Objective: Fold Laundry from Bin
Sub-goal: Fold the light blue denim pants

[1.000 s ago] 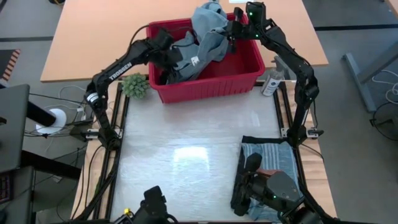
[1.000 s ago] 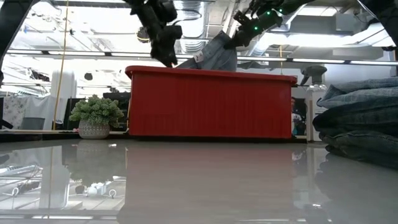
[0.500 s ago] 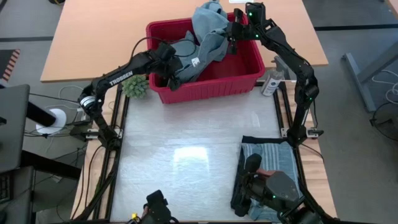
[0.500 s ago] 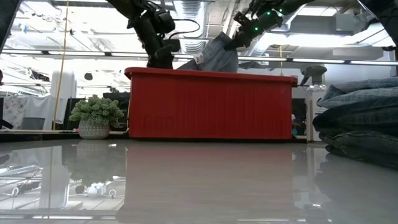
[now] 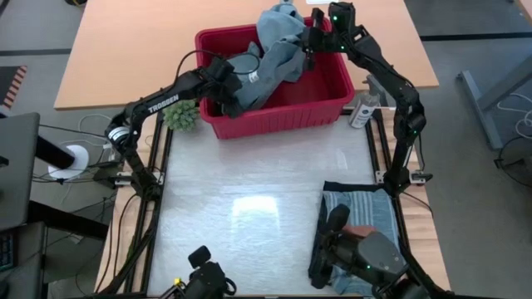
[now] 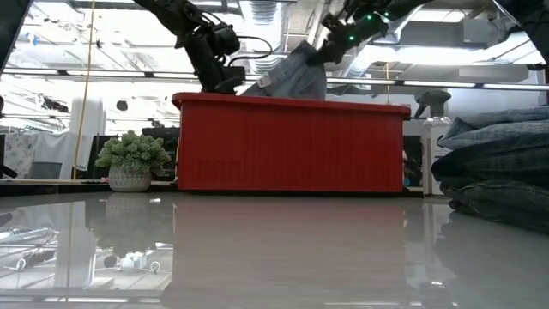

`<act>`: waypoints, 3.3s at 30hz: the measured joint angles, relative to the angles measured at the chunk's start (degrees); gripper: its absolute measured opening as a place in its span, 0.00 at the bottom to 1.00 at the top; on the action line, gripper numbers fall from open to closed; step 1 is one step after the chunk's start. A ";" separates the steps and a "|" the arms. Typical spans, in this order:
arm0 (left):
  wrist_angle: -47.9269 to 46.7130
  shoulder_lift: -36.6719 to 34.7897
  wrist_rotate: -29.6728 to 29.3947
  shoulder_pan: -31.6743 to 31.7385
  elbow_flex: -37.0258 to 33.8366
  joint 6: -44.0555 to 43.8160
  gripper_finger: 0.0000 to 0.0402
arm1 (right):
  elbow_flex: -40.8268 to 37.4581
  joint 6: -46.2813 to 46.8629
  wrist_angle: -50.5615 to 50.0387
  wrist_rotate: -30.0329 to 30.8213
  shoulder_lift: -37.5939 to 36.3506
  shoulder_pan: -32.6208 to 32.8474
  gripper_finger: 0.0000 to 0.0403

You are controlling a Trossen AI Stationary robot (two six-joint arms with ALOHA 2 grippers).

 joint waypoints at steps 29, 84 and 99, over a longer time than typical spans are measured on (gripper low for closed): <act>17.46 -1.70 -17.80 -1.29 44.85 13.91 0.03 | 15.37 9.48 18.50 2.31 -5.22 2.38 0.13; -46.67 -12.59 15.08 -39.51 17.59 -13.10 0.03 | 1.62 41.99 -52.72 -4.70 -7.79 49.81 0.13; -30.47 -12.94 35.34 -44.60 -5.07 -20.33 0.03 | -15.92 36.08 -47.51 -16.37 -6.71 55.22 0.13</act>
